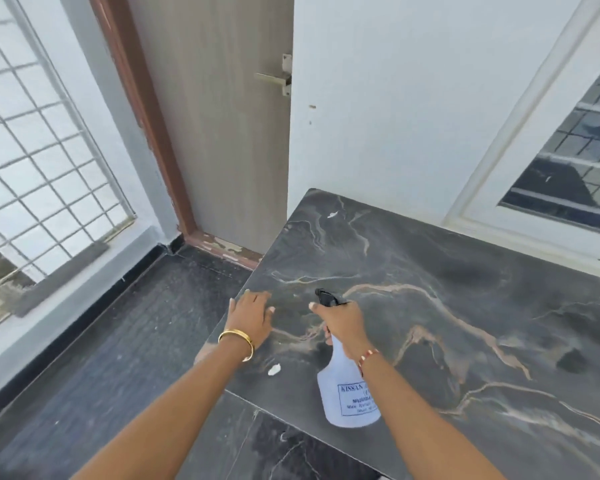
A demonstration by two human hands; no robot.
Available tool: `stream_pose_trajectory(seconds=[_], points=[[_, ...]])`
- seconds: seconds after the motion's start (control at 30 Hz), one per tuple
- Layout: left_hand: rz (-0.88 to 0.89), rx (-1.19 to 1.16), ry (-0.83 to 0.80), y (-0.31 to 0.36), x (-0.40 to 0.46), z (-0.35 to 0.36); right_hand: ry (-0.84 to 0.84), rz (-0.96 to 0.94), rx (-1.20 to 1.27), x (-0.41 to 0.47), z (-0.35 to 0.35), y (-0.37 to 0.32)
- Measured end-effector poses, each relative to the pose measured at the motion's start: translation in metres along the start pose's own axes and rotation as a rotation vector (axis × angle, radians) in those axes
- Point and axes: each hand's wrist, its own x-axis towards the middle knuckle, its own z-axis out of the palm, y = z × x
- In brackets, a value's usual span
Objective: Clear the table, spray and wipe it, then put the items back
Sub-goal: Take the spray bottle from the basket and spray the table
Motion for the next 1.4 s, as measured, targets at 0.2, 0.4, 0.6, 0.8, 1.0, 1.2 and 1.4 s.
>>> stream_pose_trajectory(seconds=[0.2,0.4,0.6,0.8,1.0,1.2,1.4], points=[[-0.037,-0.037,0.040,-0.021,-0.007,-0.010,-0.027,0.019,0.000,-0.005,0.001,-0.004],[-0.050,-0.082,0.048,-0.022,-0.011,-0.008,-0.232,0.034,-0.188,-0.028,0.004,0.003],[-0.036,-0.095,0.057,-0.022,-0.012,-0.008,-0.294,0.090,-0.266,-0.052,0.004,0.022],[-0.010,-0.096,0.078,-0.030,-0.014,-0.013,-0.258,0.147,-0.434,-0.062,0.013,0.042],[0.013,-0.070,0.052,-0.026,-0.016,-0.011,-0.173,0.109,-0.199,-0.066,-0.006,0.038],[0.147,-0.046,-0.034,0.013,-0.015,0.014,-0.094,0.142,0.048,-0.072,-0.045,0.041],[0.272,-0.013,-0.102,0.062,-0.019,0.034,0.079,0.163,0.204,-0.073,-0.099,0.057]])
